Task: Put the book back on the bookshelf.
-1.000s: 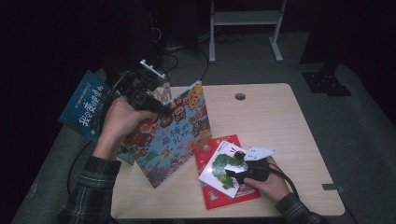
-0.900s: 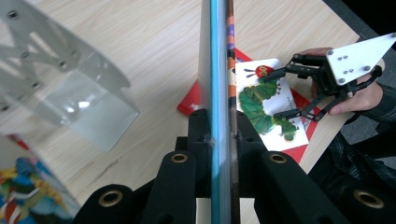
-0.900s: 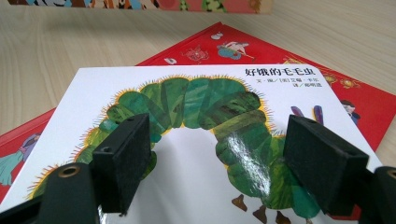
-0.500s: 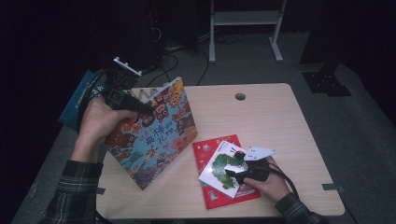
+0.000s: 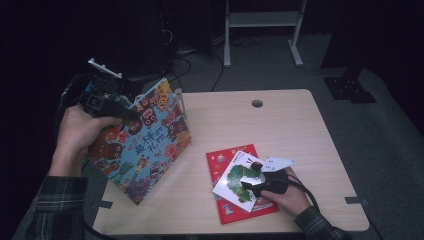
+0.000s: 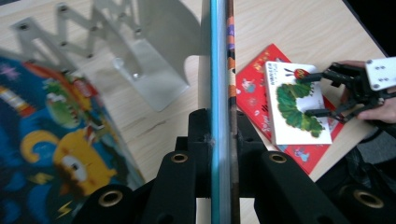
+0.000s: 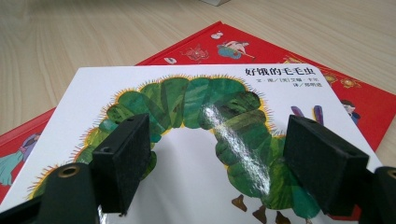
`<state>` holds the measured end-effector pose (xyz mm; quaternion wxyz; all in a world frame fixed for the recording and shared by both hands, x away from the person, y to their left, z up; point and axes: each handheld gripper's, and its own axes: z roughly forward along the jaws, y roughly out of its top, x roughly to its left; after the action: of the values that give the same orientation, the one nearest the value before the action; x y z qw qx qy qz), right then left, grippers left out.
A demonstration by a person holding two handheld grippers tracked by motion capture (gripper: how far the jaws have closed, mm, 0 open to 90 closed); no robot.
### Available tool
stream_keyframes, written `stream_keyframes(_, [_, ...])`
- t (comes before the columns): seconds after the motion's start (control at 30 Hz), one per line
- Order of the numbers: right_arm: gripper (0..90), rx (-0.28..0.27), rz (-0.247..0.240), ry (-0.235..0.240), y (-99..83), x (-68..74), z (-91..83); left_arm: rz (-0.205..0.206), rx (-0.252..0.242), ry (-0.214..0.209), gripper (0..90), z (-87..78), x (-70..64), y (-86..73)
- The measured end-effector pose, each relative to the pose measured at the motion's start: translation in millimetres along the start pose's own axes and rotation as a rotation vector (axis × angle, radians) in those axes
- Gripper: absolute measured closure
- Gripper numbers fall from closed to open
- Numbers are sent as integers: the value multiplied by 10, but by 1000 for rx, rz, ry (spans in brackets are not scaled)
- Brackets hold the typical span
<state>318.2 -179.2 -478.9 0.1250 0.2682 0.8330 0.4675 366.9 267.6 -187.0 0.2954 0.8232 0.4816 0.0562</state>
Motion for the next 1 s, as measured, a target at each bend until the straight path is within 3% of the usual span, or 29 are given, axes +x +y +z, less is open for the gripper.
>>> stream_keyframes(0.53, [222, 3, 3, -1, 4, 3, 1, -131, -22, 55, 809, -252, 433, -272])
stream_keyframes(1.0, [222, 2, 0, -3, 6, -2, 4, -208, -9, 105, 809, -417, 641, -390])
